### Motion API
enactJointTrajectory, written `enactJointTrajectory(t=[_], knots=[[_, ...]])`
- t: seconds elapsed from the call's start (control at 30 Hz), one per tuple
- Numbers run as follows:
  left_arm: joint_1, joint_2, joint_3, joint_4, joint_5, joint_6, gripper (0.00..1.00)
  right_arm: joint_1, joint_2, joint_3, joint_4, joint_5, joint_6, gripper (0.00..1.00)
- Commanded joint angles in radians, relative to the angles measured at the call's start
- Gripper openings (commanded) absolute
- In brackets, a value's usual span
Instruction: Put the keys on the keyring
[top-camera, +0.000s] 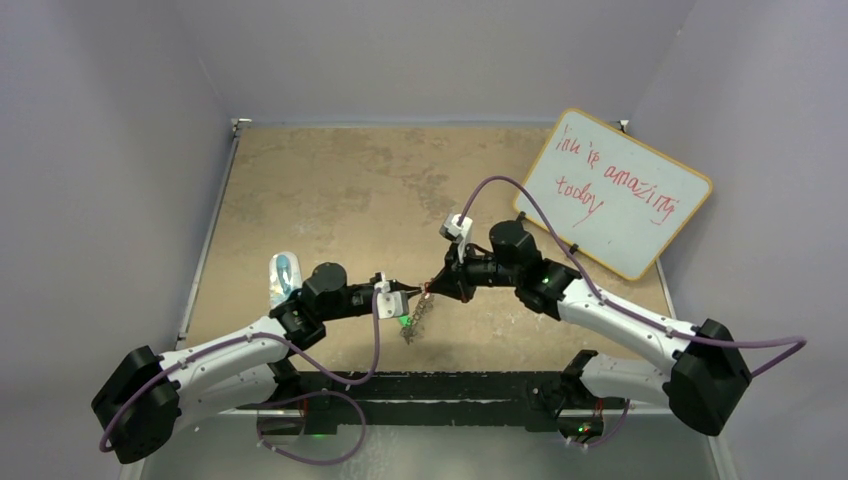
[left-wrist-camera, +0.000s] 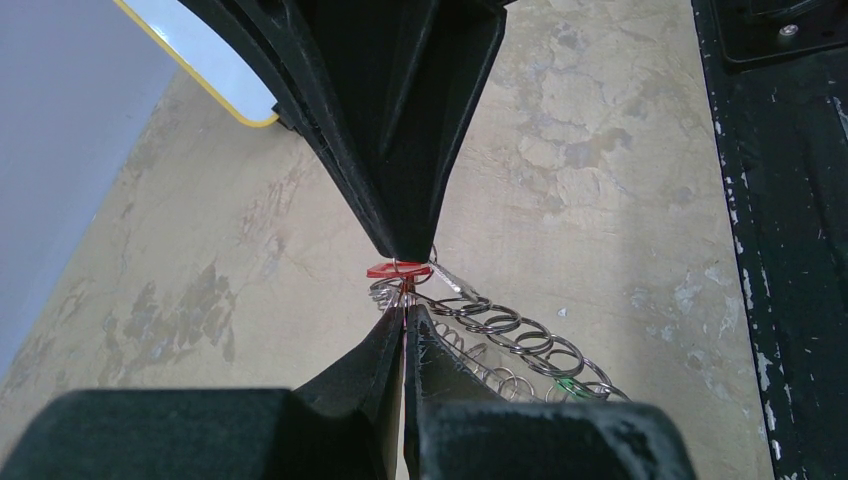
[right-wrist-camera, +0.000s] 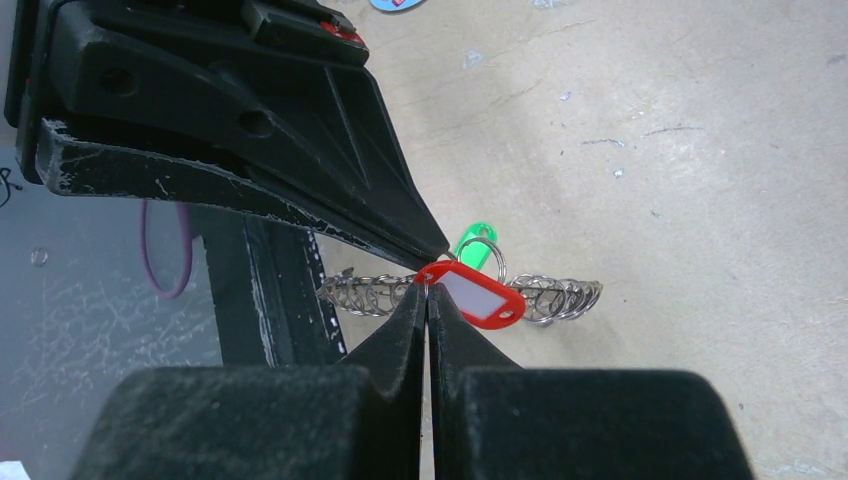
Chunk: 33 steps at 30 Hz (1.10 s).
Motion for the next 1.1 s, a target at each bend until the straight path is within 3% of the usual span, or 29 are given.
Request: enactJointTrajectory(t=[0.0,0.77,1.07], knots=[[-0.008,0.001,-0.008,0.028,0.008,-0.017,0.00,0.007,-0.004,0.029,0.043,0.020,-0.009,0.00],[-0.013,0.009,-0.008,0.061,0.005,-0.026,0.00,0.029,-0.011,0.046,0.016,0.219,0.000,0.00],[-0.015,0.014,-0.008,0.088,0.000,-0.047,0.00,0.038,-0.009,0.041,0.017,0.228,0.002,0.00]])
